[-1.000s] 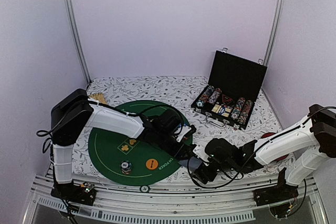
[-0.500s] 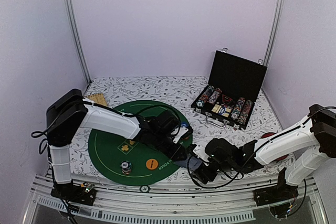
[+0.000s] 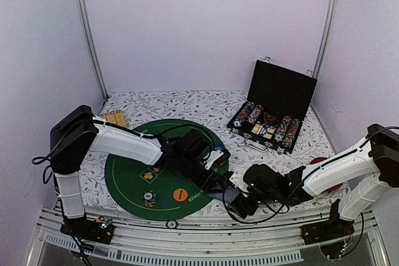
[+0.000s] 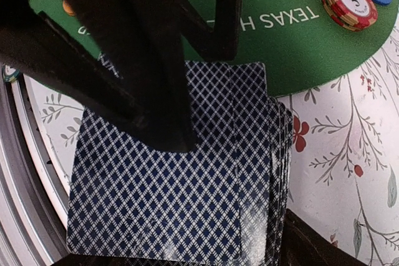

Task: Distribute texas hold em gaming equipment
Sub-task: Pick up the poker card from the face-down deck piles.

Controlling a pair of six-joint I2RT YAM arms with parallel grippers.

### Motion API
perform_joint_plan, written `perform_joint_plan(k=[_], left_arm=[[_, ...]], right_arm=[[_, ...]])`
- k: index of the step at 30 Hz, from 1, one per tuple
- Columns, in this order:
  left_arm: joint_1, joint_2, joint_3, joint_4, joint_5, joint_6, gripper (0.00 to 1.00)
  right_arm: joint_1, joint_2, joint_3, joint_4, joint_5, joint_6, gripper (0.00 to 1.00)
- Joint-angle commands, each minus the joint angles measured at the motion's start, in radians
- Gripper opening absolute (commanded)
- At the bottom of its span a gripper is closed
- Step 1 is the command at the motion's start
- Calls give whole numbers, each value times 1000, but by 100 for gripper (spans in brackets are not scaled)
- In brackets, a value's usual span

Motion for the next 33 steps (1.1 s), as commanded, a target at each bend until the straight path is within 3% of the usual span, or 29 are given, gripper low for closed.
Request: perform_joint_plan(k=[1, 15, 33], left_arm=[[13, -13, -13, 6, 2, 0, 56], [47, -70, -25, -4, -13, -13, 63], [52, -22, -51, 16, 93, -51, 54]], right_arm=[[7, -17, 14, -33, 19, 4, 81], [8, -18, 15, -35, 19, 4, 82], [7, -17, 17, -33, 17, -1, 82]])
